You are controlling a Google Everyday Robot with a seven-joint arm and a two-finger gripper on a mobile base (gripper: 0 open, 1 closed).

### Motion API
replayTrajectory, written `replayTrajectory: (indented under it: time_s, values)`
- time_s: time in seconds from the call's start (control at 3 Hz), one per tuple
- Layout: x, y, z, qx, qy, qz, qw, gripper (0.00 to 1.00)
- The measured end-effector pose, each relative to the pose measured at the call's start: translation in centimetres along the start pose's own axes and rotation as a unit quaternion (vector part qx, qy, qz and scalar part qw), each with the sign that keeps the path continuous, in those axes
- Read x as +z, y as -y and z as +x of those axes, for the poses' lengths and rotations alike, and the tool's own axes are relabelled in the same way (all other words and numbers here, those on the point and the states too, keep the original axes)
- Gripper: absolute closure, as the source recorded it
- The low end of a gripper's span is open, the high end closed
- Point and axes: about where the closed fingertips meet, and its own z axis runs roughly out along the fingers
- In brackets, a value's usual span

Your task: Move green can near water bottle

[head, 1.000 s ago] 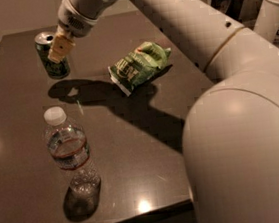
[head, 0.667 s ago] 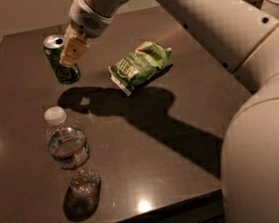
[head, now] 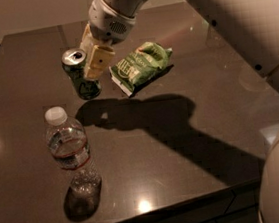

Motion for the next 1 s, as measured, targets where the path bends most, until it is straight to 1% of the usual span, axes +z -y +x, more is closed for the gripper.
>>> replayTrajectory:
  time_s: [0.33,0.67,1.0]
  values:
    - [-0.26,-2.7,1.84,-0.049,-0.004,-0.052,0.9974,1.0]
    - [-0.26,-2.7,1.84,-0.049,-0.004,-0.052,0.9974,1.0]
    - [0.31,-3.18,1.61,-0.054,0.001,-0.061,0.9967,1.0]
